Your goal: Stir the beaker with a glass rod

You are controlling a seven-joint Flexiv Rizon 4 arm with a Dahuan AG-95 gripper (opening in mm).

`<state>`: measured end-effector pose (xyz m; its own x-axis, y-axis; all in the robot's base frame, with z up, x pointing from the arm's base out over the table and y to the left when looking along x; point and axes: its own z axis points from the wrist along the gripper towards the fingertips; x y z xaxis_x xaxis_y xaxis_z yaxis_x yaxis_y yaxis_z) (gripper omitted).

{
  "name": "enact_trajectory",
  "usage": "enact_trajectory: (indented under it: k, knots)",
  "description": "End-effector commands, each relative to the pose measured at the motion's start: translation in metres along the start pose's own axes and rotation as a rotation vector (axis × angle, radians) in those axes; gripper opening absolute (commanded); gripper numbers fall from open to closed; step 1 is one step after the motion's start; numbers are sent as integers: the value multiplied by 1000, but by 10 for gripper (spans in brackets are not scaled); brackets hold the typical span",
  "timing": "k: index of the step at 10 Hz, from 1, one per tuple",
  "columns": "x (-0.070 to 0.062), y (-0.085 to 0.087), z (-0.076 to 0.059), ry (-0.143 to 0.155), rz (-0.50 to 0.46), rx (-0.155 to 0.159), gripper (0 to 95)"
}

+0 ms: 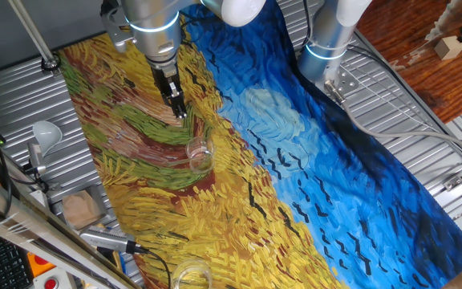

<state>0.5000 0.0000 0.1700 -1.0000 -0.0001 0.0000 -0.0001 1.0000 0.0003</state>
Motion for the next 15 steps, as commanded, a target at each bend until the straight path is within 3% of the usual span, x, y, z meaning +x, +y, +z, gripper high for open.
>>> enact_trajectory:
  k: [1, 9, 15]
  knots:
    - [2, 0, 0, -34, -55, -23, 0]
    - [2, 2, -5, -24, -53, -4, 0]
    - [-3, 3, -11, -10, -66, -18, 0]
